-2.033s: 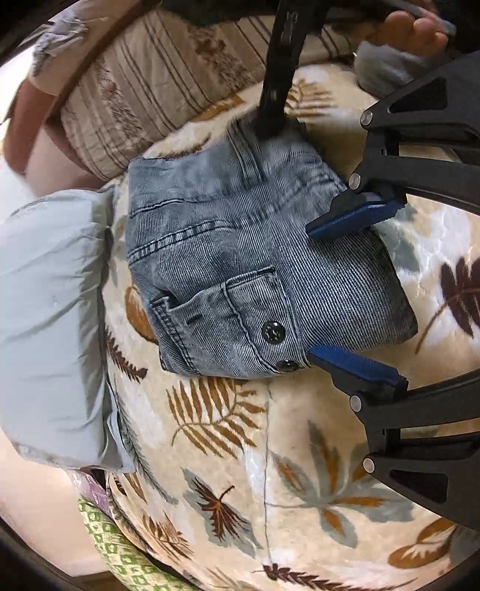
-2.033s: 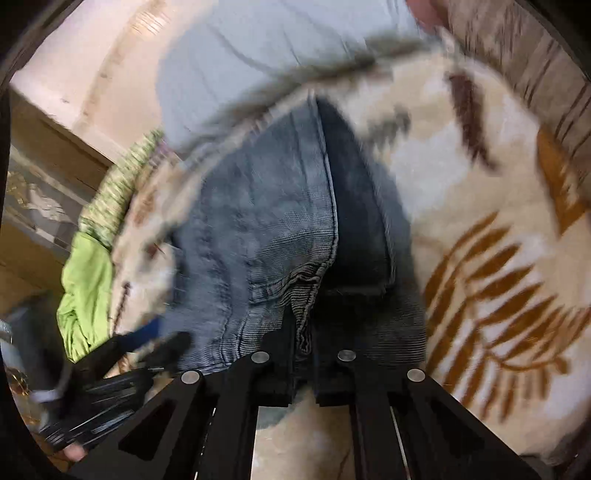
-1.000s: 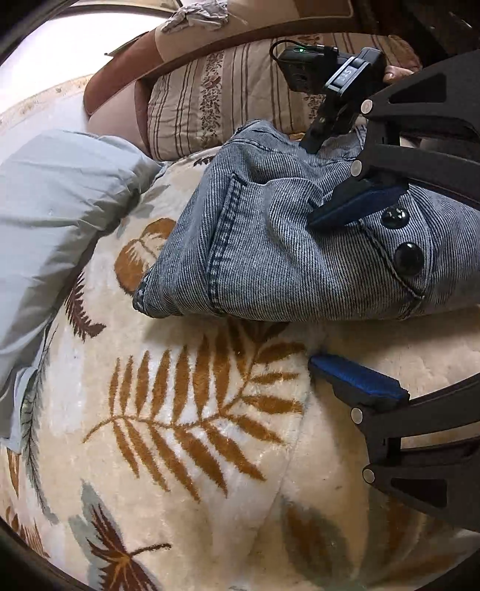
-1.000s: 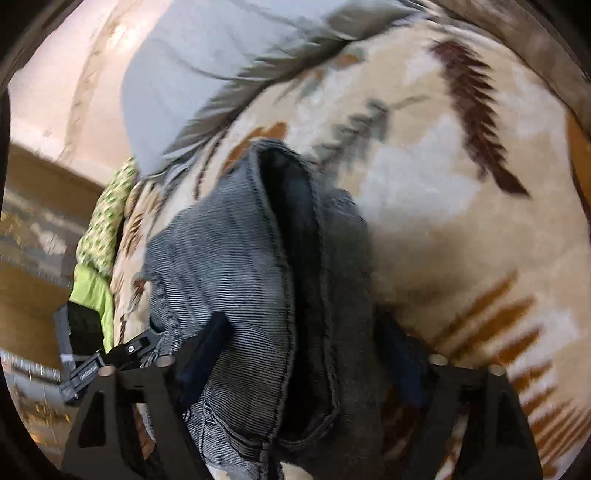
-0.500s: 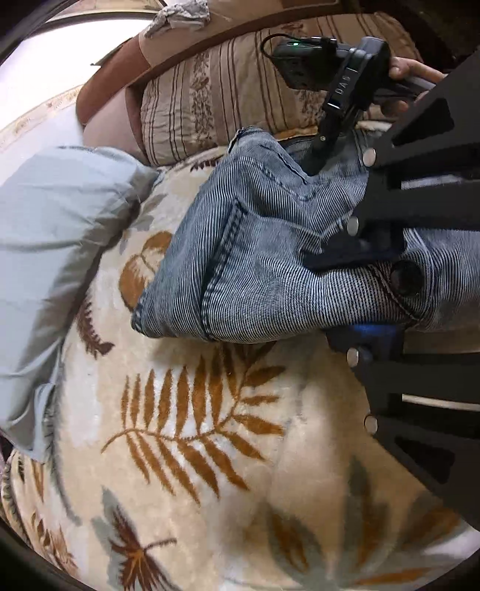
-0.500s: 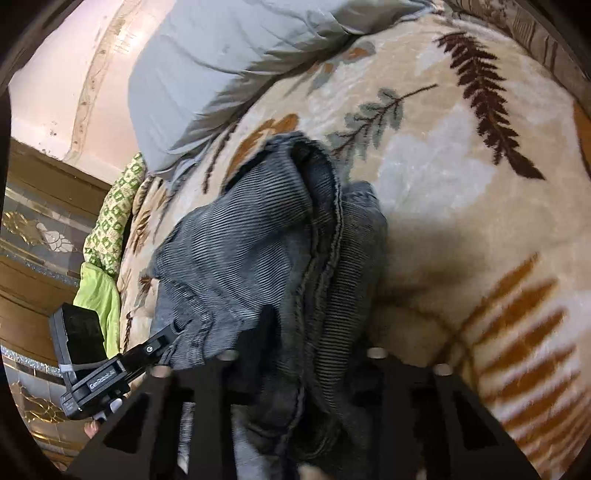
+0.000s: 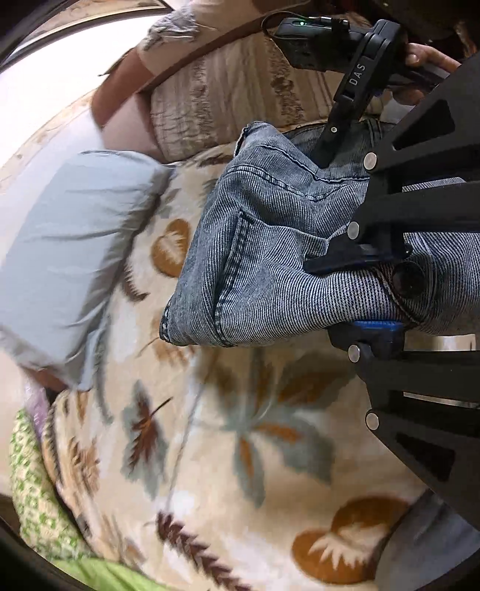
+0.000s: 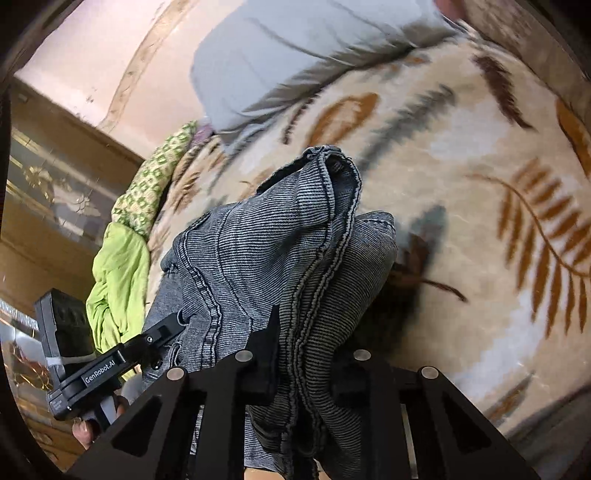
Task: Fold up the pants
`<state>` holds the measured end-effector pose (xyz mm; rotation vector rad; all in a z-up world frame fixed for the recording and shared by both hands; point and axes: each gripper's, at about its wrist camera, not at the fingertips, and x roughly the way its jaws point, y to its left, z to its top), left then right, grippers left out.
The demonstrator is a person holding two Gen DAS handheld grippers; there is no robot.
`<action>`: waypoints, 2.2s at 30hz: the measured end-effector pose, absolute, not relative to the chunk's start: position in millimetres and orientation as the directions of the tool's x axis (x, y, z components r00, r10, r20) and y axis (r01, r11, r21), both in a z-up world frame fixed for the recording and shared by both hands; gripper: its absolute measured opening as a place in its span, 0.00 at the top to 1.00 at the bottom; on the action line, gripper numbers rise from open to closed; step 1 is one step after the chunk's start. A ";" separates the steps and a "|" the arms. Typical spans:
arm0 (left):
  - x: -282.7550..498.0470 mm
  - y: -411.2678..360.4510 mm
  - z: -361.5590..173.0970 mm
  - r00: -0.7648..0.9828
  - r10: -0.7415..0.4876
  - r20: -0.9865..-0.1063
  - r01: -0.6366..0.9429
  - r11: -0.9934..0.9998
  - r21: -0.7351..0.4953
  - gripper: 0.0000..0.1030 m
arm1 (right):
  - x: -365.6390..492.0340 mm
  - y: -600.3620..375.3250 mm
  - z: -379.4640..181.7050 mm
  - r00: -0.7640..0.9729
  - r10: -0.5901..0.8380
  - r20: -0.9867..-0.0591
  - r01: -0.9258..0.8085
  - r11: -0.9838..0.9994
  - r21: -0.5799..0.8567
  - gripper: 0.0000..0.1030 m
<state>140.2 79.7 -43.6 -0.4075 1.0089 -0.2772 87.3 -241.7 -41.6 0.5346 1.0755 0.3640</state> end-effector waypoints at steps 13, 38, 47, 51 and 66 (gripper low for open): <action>149.6 106.4 44.4 0.616 -0.367 -0.697 0.065 0.906 -0.419 0.82 | 141.0 -199.3 37.9 0.539 0.517 -0.665 -0.131 0.831 0.541 0.82; 237.2 73.6 -91.3 0.469 -0.253 -0.846 -0.100 0.937 -0.336 0.40 | 197.4 -220.4 -93.7 0.436 0.546 -0.715 0.015 0.790 0.612 0.41; 171.4 93.1 -93.8 0.463 -0.282 -0.840 -0.141 0.913 -0.384 0.31 | 157.0 -213.8 -84.5 0.411 0.354 -0.840 0.028 0.916 0.400 0.48; 170.8 75.6 -92.9 0.494 -0.157 -0.855 -0.104 0.966 -0.238 0.28 | 166.2 -210.5 -105.6 0.362 0.311 -0.879 0.018 0.940 0.340 0.49; 31.4 33.6 5.7 0.669 -0.074 -0.740 0.000 0.995 -0.100 0.30 | 30.5 -208.8 -7.8 0.508 0.298 -0.808 -0.023 0.943 0.332 0.29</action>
